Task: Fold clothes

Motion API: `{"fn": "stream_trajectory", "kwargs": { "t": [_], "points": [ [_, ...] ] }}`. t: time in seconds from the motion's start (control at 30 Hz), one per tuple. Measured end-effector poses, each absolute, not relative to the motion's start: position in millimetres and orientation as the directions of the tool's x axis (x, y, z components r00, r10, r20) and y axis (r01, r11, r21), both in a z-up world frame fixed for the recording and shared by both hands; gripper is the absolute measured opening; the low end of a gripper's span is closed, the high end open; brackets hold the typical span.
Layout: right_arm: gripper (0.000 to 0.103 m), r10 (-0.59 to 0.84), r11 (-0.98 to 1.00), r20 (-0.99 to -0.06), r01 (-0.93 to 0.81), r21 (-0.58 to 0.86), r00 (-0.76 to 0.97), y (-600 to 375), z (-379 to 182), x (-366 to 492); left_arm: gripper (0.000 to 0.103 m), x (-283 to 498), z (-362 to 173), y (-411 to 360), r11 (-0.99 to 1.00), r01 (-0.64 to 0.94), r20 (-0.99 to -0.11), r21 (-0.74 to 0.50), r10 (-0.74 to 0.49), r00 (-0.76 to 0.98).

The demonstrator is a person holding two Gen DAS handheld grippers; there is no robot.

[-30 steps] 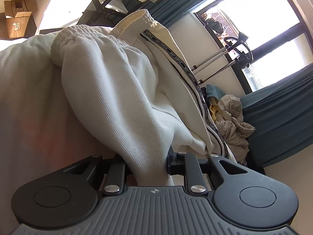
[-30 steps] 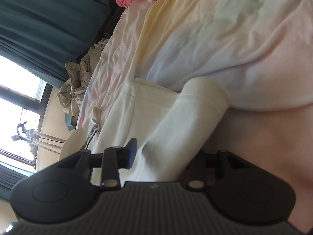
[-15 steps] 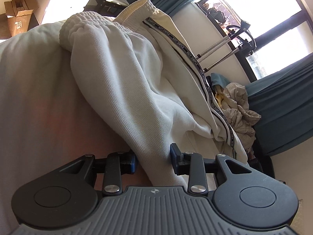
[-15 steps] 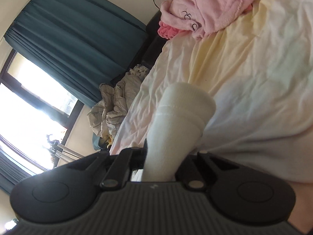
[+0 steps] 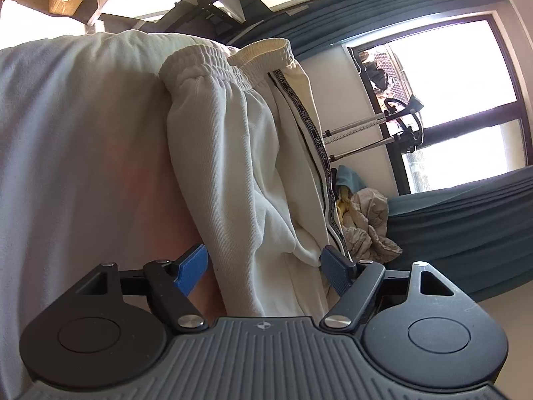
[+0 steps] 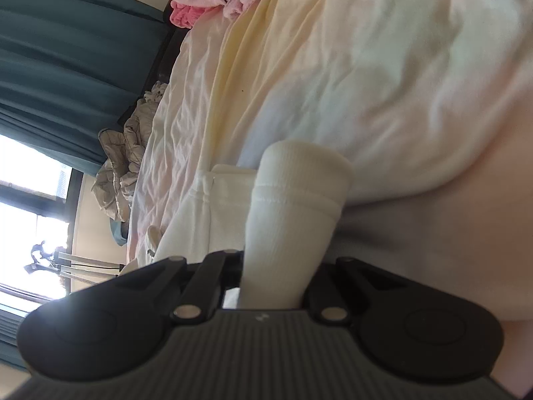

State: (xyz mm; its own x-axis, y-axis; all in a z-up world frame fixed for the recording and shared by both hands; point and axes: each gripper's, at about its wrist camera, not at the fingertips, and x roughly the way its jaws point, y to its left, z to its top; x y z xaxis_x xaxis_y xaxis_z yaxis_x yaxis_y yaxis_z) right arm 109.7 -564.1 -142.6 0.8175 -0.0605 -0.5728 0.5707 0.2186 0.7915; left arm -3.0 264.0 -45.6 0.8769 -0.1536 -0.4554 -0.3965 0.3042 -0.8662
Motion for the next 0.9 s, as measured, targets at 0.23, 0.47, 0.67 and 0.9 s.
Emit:
{"fn": "stream_trajectory", "kwargs": {
  "t": [0.23, 0.47, 0.67, 0.9],
  "points": [
    [0.007, -0.049, 0.148, -0.562, 0.562, 0.814, 0.826, -564.8, -143.2, 102.4, 0.080, 22.9, -75.1, 301.4, 0.167, -0.436, -0.458, -0.884, -0.125, 0.880],
    [0.006, -0.107, 0.312, -0.545, 0.549, 0.776, 0.832, -553.7, -119.8, 109.2, 0.043, 56.6, -75.8, 310.3, 0.295, -0.447, -0.490, -0.845, -0.089, 0.867],
    [0.006, -0.188, 0.419, -0.448, 0.484, 0.769, 0.874, -542.0, -86.8, 99.2, 0.011, 35.4, -55.5, 315.4, 0.281, -0.389, -0.410, -0.878, -0.019, 0.912],
    [0.006, -0.230, 0.427, -0.505, 0.552, 0.716, 0.832, -545.2, -87.3, 90.4, 0.011, 31.7, -52.6, 313.8, 0.346, -0.476, -0.507, -0.809, 0.001, 0.862]
  ]
}}
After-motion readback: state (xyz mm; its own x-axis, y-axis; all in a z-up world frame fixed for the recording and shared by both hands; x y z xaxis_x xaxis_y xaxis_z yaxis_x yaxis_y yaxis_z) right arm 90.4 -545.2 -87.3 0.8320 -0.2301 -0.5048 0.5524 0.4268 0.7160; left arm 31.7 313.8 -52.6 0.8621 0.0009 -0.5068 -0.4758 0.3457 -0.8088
